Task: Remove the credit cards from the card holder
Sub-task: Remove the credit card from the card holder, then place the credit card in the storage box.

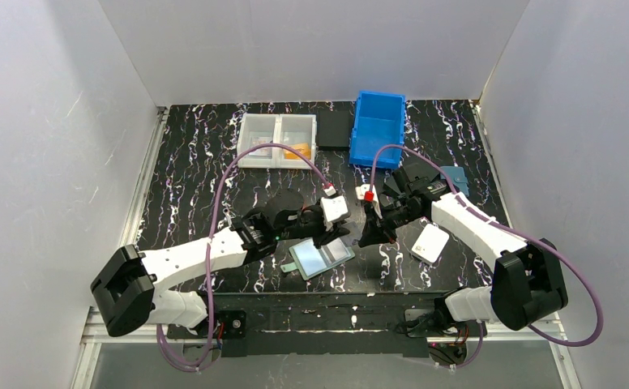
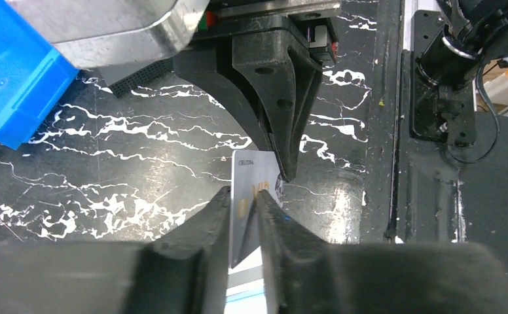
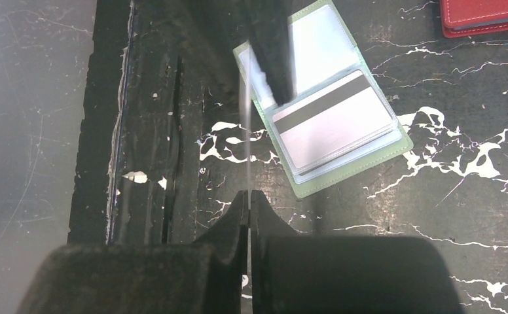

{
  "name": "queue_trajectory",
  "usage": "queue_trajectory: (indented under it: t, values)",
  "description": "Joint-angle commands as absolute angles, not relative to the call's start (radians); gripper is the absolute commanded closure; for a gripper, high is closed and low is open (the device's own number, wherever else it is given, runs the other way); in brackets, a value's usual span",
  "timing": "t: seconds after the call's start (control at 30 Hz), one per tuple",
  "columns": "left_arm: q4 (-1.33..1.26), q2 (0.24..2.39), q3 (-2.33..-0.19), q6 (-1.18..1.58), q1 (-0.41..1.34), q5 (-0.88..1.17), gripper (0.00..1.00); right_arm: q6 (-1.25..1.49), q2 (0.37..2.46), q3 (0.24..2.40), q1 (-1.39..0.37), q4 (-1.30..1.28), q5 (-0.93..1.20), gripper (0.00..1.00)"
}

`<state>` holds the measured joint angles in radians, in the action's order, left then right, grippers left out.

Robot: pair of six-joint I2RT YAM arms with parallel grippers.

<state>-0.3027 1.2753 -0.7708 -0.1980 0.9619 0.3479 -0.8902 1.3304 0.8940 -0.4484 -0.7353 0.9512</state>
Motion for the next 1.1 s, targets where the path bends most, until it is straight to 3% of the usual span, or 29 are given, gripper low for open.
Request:
queue_trajectory:
  t: [0.0,0.03,0.1,0.13,0.27,0.3,0.33,0.53,0.7,1.07]
  values:
    - [-0.316,1.270,-0.813,-0.188,0.961,0.384,0.94,-0.902,1.334,0.935,-0.456,-0.752,0.971,0.99]
    - [-0.314,1.269,-0.813,-0.181,0.957,0.395,1.00,-0.902,1.334,0.935,-0.456,-0.751,0.971,0.99]
    - [-0.311,1.262,-0.810,-0.151,0.931,0.422,1.00,-0.898,1.335,0.935,-0.456,-0.749,0.972,0.96]
    - [-0.310,1.257,-0.806,-0.129,0.913,0.436,1.00,-0.891,1.334,0.936,-0.455,-0.744,0.973,0.85]
    - [-0.310,1.216,-0.759,-0.021,0.806,0.499,1.00,-0.821,1.317,0.931,-0.441,-0.697,0.975,0.18]
    - [-0.310,1.200,-0.742,0.001,0.774,0.509,1.00,-0.796,1.311,0.929,-0.430,-0.680,0.978,0.07]
    - [-0.310,1.183,-0.723,0.036,0.741,0.513,1.00,-0.769,1.303,0.926,-0.413,-0.663,0.980,0.02]
    - [-0.302,1.088,-0.642,0.232,0.427,0.531,1.00,-0.635,1.263,0.896,-0.325,-0.555,0.961,0.02]
    - [-0.239,1.184,-0.745,0.323,0.158,0.498,1.00,-0.618,1.259,0.888,-0.321,-0.538,0.949,0.02]
    - [-0.203,1.643,-1.171,0.349,0.040,0.384,1.00,-0.609,1.246,0.881,-0.321,-0.530,0.958,0.02]
